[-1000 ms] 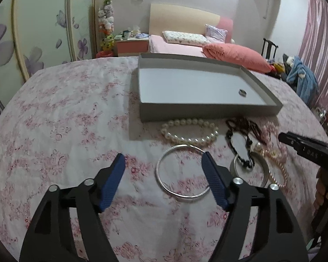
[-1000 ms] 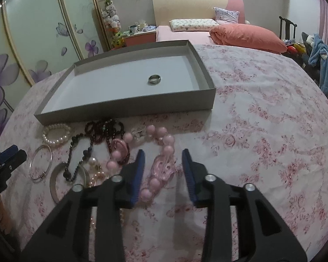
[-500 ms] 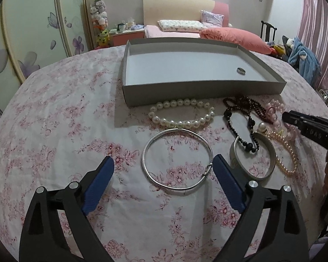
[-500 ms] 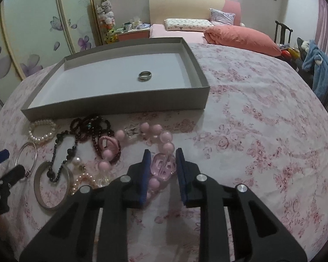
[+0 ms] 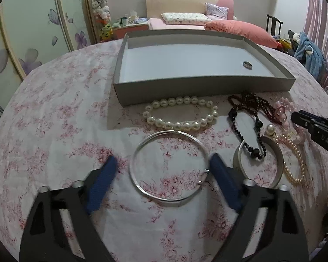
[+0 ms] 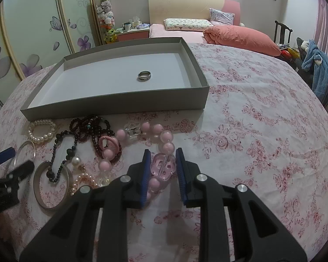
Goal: Organize jewelry
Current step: 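Grasp the pink crystal bracelet with the right tool while the left tool grasps the large silver bangle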
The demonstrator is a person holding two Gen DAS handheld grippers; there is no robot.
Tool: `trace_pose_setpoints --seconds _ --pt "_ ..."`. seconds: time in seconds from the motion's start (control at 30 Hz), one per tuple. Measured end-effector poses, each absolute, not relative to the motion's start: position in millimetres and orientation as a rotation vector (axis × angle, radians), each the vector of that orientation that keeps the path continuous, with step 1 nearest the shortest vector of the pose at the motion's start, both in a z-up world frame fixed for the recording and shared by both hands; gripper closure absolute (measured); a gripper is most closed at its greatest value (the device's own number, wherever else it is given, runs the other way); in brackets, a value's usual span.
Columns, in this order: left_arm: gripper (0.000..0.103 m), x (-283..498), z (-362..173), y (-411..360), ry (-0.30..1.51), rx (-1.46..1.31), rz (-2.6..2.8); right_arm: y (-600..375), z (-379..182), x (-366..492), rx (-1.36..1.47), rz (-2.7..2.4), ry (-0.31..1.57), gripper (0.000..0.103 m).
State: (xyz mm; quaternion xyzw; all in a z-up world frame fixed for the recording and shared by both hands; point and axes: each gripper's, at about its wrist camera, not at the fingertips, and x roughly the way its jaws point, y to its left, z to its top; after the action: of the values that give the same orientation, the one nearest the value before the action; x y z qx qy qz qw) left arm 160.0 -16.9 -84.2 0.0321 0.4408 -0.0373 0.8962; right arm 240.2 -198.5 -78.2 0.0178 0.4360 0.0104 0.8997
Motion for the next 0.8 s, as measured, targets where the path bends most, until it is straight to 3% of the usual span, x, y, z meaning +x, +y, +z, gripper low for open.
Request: trace_pose_setpoints --seconds 0.43,0.53,0.57,0.8 --pt "0.022 156.7 -84.5 3.9 0.917 0.046 -0.032 -193.2 -80.3 229.2 0.01 0.012 0.905 0.076" --pt "0.024 156.7 -84.1 4.1 0.916 0.042 -0.037 -192.5 -80.9 228.6 0.007 0.014 0.902 0.079" --pt "0.029 156.2 -83.4 3.8 0.911 0.042 -0.043 -193.6 -80.9 228.7 0.013 0.016 0.9 0.079" --pt "0.029 153.1 -83.8 5.7 0.905 0.023 -0.035 -201.9 -73.7 223.7 0.064 0.029 0.861 0.08"
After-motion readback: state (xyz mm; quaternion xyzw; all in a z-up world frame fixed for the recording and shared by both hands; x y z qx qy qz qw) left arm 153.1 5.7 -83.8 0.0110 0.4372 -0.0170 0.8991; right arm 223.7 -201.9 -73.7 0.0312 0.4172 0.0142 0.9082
